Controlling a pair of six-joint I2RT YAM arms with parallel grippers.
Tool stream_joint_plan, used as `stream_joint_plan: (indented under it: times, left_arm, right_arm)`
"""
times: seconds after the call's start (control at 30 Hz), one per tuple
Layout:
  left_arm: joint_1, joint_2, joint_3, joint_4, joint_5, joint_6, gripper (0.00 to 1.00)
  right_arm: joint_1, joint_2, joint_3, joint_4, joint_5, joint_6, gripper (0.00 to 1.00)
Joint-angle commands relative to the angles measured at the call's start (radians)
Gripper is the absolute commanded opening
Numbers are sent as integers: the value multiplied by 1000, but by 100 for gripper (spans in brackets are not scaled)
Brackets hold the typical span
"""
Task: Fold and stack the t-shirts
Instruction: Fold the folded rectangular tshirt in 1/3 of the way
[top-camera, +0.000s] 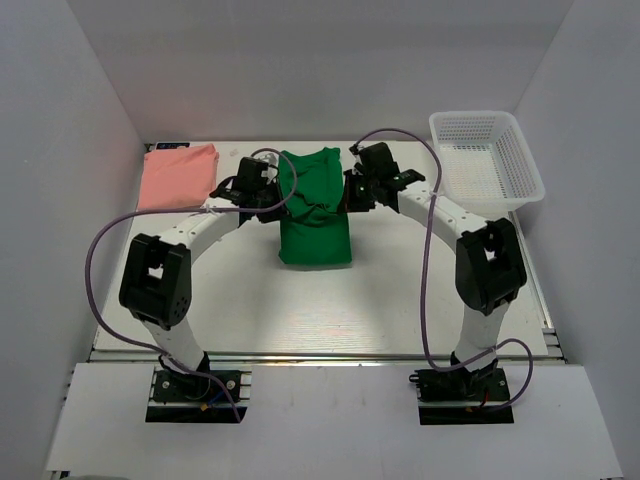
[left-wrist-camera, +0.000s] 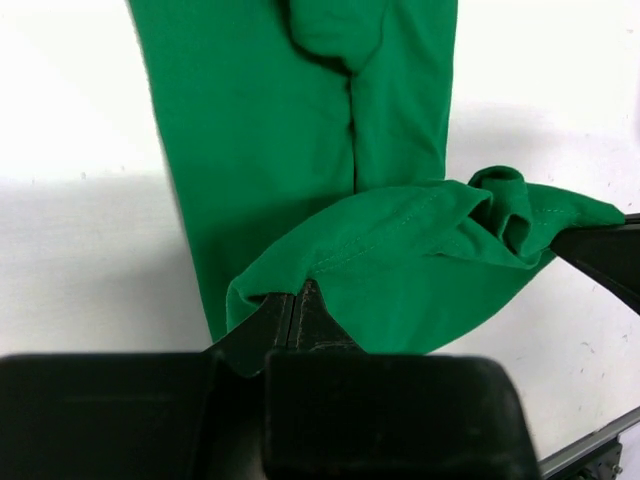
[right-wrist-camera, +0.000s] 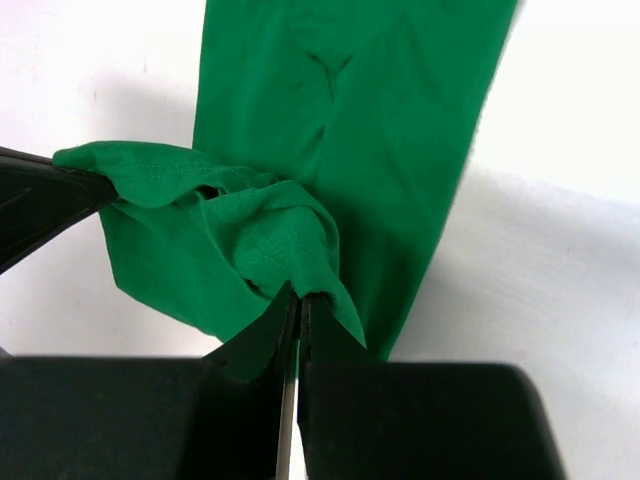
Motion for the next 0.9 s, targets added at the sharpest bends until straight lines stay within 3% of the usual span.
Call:
stream_joint_plan:
  times: [0.0,0.57,0.63,0.67,0.73,0.77,0.8,0.87]
  left_arm:
    - [24,17,59,38,69,25,0]
    - [76,226,150,149,123,36,0]
    - [87,235,161,149,113,36,0]
    - [87,235,171,140,113,36,12]
    - [98,244,196,140,113,47,47]
    - [108,255,206,123,113,47,77]
    - [108,255,216,123,113,47,97]
    - [119,246,225,123,139,56,100]
  right_arm:
    - [-18,44,89,-26,-35,-37,0]
    - [-72,280,284,-15,-98,-49,0]
    - [-77,293,298,-6,-99,-49,5]
    - [-80,296,300,0,-102,-52,10]
    - [-89,308,333,-1,-113,-62,36]
    - [-95,308,342,-1,-122,-78,44]
    - [-101,305,362,0,-130,-83,61]
    - [-106,285,372,-1,-142,-97,71]
